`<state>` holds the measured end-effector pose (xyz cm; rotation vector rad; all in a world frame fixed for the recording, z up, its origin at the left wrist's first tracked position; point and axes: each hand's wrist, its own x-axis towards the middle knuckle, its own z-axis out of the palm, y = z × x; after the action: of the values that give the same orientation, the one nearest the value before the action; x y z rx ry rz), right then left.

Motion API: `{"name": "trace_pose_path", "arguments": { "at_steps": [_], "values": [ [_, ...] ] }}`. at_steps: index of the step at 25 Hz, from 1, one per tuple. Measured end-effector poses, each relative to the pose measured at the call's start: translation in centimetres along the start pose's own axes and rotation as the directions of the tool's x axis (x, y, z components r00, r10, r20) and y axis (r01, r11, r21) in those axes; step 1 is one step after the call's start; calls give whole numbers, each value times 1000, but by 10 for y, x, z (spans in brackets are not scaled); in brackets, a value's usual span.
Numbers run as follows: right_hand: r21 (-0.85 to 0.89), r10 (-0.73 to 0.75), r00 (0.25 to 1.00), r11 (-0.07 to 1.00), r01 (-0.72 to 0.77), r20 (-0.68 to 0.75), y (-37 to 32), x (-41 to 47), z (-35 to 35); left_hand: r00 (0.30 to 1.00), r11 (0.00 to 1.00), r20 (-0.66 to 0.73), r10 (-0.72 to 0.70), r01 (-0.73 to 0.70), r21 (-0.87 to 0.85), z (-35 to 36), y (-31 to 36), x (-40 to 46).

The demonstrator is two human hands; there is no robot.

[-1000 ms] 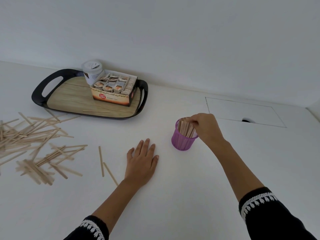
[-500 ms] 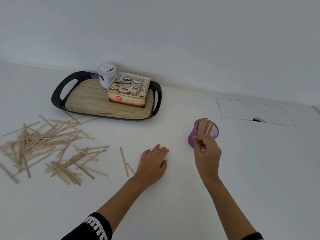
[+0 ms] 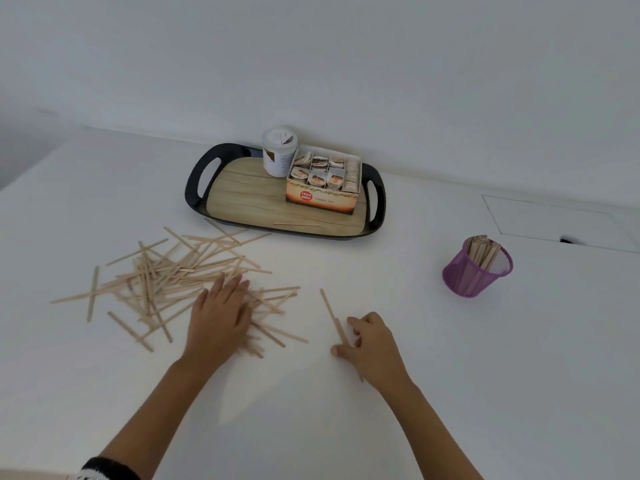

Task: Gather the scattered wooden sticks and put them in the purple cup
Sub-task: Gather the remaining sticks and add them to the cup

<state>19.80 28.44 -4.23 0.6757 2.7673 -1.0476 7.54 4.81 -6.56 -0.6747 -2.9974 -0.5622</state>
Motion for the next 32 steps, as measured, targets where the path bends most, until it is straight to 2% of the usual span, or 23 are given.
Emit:
{"name": "trace_pose_path", "arguments": {
  "at_steps": [2,7,11,15,17,22,27,29,32],
  "values": [
    [-15,2,1000,1000,-2,-10,-10,-1,10,999,999,26,20,-21,32,-8,-26,-4],
    [-33,39,983,998,-46,-180,-41,13,27,986,993,125,107,-113,42,-11,-48,-11],
    [-66,17,979,997,-31,-205,-69,26,46,959,979,212,188,-200,38,-8,-52,-14],
    [-118,-37,984,993,17,-173,-80,31,56,851,922,362,382,-376,-90,-13,-65,-6],
    [-132,-41,988,991,21,-146,-81,35,55,823,904,384,419,-418,-92,-17,-74,-1],
    [-93,-121,969,990,103,-217,-85,42,51,888,934,308,343,-356,-14,-15,-75,5],
    [-206,-246,966,952,227,-73,-84,45,58,931,950,239,275,-302,83,-5,-49,13],
    [-124,-263,965,958,257,-27,-84,45,54,947,958,196,255,-275,84,-2,-35,13],
    [-38,-215,975,976,213,-60,-79,44,43,970,974,93,224,-225,7,1,-17,15]
  ]
}}
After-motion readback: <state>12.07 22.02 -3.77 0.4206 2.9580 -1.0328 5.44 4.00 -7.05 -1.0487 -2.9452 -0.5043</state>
